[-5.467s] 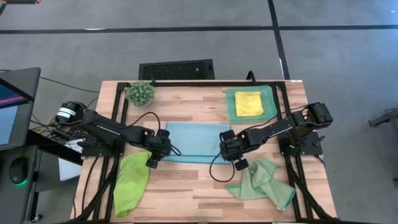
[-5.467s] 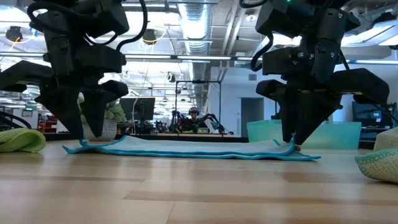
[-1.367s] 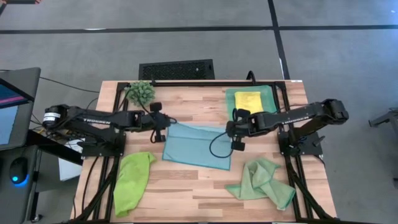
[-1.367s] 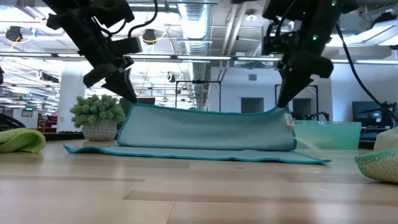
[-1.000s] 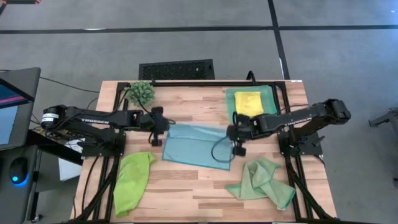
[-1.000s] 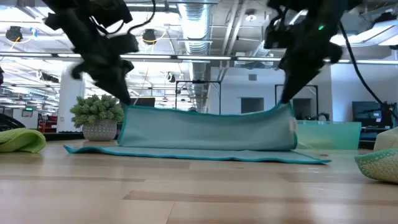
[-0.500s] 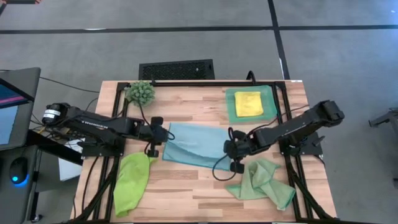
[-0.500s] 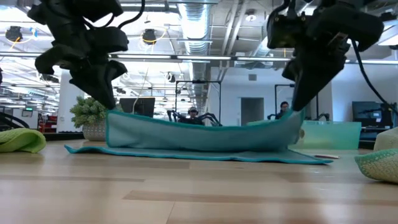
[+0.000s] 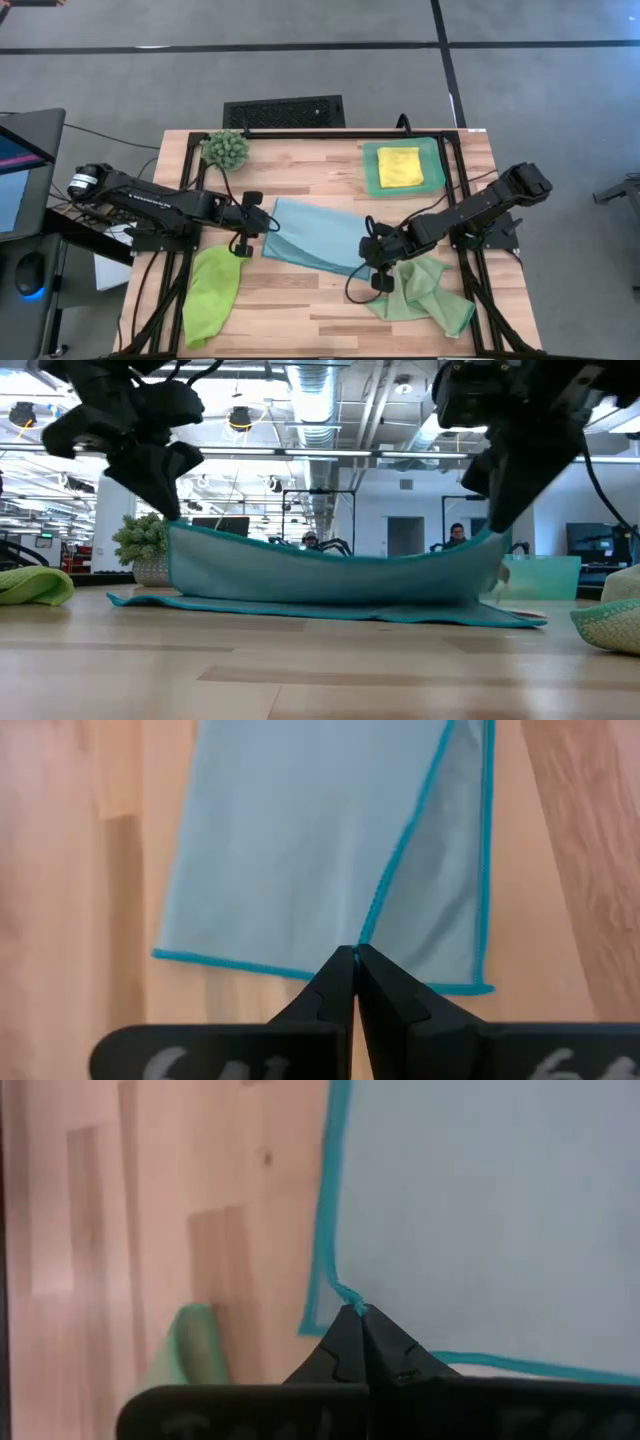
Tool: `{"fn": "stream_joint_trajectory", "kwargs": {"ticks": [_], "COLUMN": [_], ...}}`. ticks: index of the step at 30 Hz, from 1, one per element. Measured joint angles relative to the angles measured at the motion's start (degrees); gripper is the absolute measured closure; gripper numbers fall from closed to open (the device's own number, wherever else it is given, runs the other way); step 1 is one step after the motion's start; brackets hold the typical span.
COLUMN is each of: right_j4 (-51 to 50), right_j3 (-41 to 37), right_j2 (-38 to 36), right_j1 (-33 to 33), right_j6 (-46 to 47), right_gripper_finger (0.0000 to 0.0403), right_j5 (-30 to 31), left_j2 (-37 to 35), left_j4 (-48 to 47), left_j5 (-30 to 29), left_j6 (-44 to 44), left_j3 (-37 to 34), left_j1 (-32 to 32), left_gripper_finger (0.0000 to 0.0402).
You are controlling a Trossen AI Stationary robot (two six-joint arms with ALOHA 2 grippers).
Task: Fold microfiber towels
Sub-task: Fold the blue microfiber cloth
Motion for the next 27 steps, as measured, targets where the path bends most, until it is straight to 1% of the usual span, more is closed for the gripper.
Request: {"fn": "stream_joint_trajectory", "kwargs": {"ticks": [5, 8, 12, 14, 19, 22, 27], "right_j4": [3.1, 4.6, 7.7, 10.1, 10.7, 11.1, 11.4], "right_j3": [0.0, 0.0, 0.0, 0.0, 0.0, 0.0, 0.0], "right_j2": [4.9, 8.0, 10.3, 10.9, 11.8, 11.8, 11.8], "right_j1": [1.5, 1.5, 2.1, 2.6, 2.6, 2.5, 2.6], "right_j6": [1.5, 2.4, 3.0, 2.9, 3.0, 3.0, 3.4], "right_gripper_finger": [0.0403, 0.0403, 0.0403, 0.0403, 0.0394, 0.0375, 0.0344], "right_j5": [-3.3, -4.3, -6.0, -7.1, -8.0, -8.0, -8.0], "left_j2": [2.4, 5.7, 9.2, 9.7, 9.9, 9.8, 9.0], "left_j4": [2.5, 3.8, 5.1, 4.9, 5.8, 5.1, 3.9], "left_j5": [-0.1, -1.4, -1.3, 0.0, 4.7, 7.3, 13.5], "left_j6": [-3.9, -5.0, -5.0, -4.9, -5.1, -5.3, -6.2], "left_j3": [-2.3, -2.6, -2.6, -2.6, -2.6, -2.6, -2.3], "left_j1": [-1.5, -1.8, -2.1, -2.1, -2.3, -2.3, -2.3], "left_gripper_finger": [0.0401, 0.0401, 0.0401, 0.0401, 0.0399, 0.0380, 0.0325]}}
